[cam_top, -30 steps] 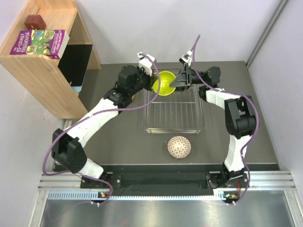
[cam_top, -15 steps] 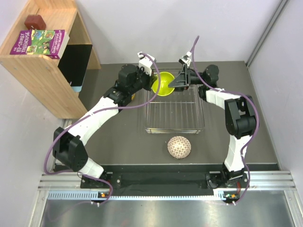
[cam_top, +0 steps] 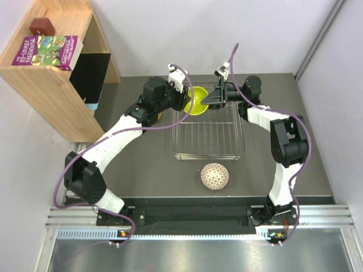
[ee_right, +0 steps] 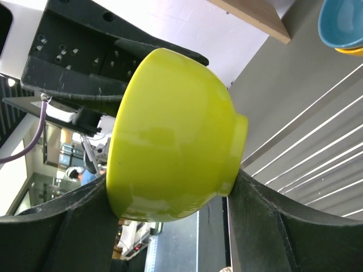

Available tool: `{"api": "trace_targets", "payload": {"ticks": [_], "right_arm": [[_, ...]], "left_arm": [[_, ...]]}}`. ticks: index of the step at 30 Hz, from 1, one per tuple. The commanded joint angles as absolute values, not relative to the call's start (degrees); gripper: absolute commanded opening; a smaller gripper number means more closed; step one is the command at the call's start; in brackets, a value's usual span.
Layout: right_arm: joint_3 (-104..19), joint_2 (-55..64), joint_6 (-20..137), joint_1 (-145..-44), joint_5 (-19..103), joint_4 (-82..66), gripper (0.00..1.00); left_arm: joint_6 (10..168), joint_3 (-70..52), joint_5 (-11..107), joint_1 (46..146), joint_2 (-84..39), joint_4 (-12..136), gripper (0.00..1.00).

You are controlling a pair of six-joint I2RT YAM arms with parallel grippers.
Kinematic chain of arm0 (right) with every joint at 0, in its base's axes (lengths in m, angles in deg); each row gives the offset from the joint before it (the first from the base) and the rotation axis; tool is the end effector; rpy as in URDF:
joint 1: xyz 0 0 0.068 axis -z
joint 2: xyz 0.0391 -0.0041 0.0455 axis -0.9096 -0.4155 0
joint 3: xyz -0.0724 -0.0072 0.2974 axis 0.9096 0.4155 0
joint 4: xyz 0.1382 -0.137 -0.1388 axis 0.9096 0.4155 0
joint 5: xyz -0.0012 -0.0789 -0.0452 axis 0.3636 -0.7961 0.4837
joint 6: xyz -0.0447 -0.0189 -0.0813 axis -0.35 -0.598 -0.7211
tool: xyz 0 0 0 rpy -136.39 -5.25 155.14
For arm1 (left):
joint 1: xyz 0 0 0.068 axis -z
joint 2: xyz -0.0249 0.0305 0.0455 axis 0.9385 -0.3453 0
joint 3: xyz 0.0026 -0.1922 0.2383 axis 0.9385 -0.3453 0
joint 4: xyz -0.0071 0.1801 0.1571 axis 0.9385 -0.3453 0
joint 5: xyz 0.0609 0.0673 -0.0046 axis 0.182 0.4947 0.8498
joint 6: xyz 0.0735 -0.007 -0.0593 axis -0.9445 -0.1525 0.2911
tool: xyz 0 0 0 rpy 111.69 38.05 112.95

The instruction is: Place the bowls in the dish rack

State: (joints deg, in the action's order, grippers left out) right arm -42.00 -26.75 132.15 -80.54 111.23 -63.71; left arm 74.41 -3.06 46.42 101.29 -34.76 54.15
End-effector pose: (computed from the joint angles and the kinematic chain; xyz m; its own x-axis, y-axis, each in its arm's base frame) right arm 0.3975 0.1934 0.3324 -0.8904 -0.0054 -0.4552 -0.4533 -0.0820 0.8876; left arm 0.3238 -0.2159 0.3913 -0.1949 0.1763 -0.9648 0.6683 0.7439 0.0010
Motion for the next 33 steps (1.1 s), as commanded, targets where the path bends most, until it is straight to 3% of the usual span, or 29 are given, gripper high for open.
{"api": "trace_targets", "payload": {"ticks": [1, 6, 15, 22, 25, 30, 33], "right_arm": [[-43.07, -21.84, 126.93, -80.48, 107.21, -61.39, 0.0], [-43.16, -21.14, 123.5, -80.48, 106.6, -57.08, 0.0], [-43.6, -20.26, 116.03, -80.31, 105.1, -48.03, 0.0], [-43.86, -20.0, 112.86, -80.31, 104.23, -43.64, 0.0], [-44.99, -19.56, 108.39, -80.31, 103.0, -37.07, 0.0], [-47.28, -18.59, 101.43, -79.78, 99.31, -28.77, 0.0], [-49.48, -17.89, 96.64, -78.81, 96.86, -22.13, 0.0]], "left_arm": [[74.87, -0.64, 42.68, 102.06, -35.24, 51.52, 0.48], [75.31, -0.38, 41.98, 101.97, -34.97, 51.34, 0.52], [75.66, 2.0, 49.27, 101.88, -34.27, 50.64, 0.8], [75.49, 2.79, 53.05, 101.35, -33.92, 50.38, 0.85], [74.61, 3.31, 61.38, 101.44, -33.83, 51.69, 0.98], [67.85, 5.25, 74.47, 101.18, -34.27, 50.82, 0.99], [65.64, 4.81, 76.34, 100.04, -34.27, 49.41, 0.99]]}}
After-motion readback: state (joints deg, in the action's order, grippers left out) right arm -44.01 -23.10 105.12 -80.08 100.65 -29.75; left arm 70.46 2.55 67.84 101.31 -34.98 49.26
